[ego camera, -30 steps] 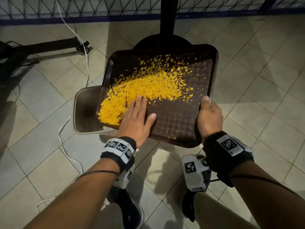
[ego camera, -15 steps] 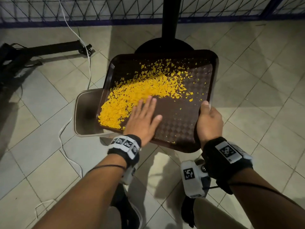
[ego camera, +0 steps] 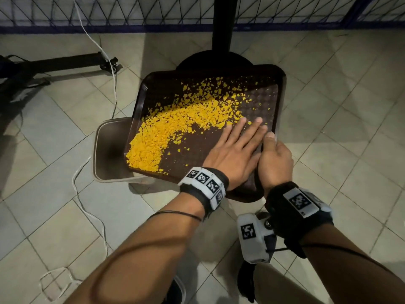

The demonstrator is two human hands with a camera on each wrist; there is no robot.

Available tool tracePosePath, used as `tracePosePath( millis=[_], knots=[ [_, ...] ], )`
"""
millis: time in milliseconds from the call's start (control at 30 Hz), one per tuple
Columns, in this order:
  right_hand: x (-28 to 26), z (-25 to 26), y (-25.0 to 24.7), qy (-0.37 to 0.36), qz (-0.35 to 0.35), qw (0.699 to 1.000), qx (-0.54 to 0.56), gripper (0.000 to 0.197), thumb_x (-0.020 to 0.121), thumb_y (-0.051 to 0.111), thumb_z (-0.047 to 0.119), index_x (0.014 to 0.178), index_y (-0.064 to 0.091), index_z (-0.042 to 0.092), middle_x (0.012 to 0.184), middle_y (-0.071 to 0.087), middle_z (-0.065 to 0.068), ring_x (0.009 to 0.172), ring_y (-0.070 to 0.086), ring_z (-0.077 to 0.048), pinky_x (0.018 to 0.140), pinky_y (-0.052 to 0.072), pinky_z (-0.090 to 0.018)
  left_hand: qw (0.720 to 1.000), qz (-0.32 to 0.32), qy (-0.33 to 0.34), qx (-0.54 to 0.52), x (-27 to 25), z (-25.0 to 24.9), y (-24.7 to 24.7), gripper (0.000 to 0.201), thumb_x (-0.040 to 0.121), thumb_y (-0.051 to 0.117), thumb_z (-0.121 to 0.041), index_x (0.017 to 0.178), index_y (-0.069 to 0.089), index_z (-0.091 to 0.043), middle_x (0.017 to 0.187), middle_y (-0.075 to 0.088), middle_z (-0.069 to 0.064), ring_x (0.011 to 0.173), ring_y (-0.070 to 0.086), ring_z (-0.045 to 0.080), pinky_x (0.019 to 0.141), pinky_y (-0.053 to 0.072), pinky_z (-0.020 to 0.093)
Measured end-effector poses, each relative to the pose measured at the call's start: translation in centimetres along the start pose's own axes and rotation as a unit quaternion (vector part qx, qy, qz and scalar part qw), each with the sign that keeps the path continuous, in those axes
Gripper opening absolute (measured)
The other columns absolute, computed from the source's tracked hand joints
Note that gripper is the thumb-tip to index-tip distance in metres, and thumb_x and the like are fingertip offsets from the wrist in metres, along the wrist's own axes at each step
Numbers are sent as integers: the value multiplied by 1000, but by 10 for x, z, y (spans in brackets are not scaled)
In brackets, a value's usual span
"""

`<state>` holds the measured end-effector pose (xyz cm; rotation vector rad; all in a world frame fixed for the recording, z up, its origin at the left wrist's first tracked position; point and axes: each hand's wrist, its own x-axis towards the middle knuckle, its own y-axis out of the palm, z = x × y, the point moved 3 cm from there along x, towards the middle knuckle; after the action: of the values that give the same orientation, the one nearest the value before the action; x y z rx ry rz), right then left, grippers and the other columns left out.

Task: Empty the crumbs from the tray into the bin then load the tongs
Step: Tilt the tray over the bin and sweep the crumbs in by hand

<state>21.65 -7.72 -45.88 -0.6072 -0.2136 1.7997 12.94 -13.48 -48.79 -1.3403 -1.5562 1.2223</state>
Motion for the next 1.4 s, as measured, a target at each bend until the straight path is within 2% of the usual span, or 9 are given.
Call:
tracePosePath(
  millis=[200,367,500,567,633,867,1133,1233,1400],
  knots=[
    [0,-1,-2,-9,6,1000,-15,45,102,32,43,104,62,10,95,58,-2,91,53,-22,82,39,-28,991,24,-128,-19,-22,71,10,71,96,0,-64,154,-15,-26,161,-21,-5,148,-21,18,122,-5,43],
    [4,-3,-2,-6,17,1000,-24,49,102,31,44,108,61,6,100,59,-5,97,54,-24,86,38,-29,966,14,-246,-78,-54,107,11,74,95,4,-64,156,-5,-23,163,-14,-6,150,-14,17,123,2,43],
    [4,-4,1,0,17,1000,-8,53,100,31,49,110,64,9,107,64,-7,101,58,-26,93,44,-33,992,-35,-107,-53,-34,53,-9,62,102,16,-49,157,4,-23,165,-6,-5,151,-7,20,123,5,43],
    [2,-3,2,-10,11,1000,-6,51,101,30,47,111,65,11,106,65,-6,100,57,-23,90,42,-30,999,-27,-15,-28,-14,20,-10,60,103,19,-44,157,8,-21,165,-1,-3,152,-3,22,122,8,45],
    [1,-1,2,-10,10,1000,2,51,102,28,46,115,65,13,104,62,-1,97,55,-16,87,38,-26,1000,-13,24,-9,6,1,-8,59,103,21,-39,157,9,-20,165,1,-3,152,-1,22,122,8,45],
    [5,0,-1,2,-18,999,27,52,101,29,48,113,65,13,107,66,-5,89,60,-17,81,44,-25,999,-4,-46,-28,26,35,-9,62,103,14,-50,157,0,-24,165,-8,-7,151,-11,19,122,2,45],
    [3,-3,-2,-1,2,1000,-9,55,102,25,48,107,63,8,102,63,-6,93,57,-24,86,42,-31,975,37,-212,-57,-27,103,2,69,99,6,-59,156,-8,-24,163,-16,-6,150,-15,17,123,2,42],
    [1,-2,1,0,1,1000,1,55,101,26,49,108,64,10,103,65,-6,96,59,-26,89,45,-34,984,8,-170,-46,-23,86,-11,66,101,10,-55,156,-5,-24,164,-14,-5,150,-14,18,123,1,41],
    [-1,5,2,-18,-5,1000,11,48,103,31,42,117,64,11,113,65,-10,91,47,-12,75,30,-16,999,-43,-13,-10,26,24,-36,61,103,23,-43,157,6,-21,165,-1,-3,152,-3,23,122,7,44]
  ],
)
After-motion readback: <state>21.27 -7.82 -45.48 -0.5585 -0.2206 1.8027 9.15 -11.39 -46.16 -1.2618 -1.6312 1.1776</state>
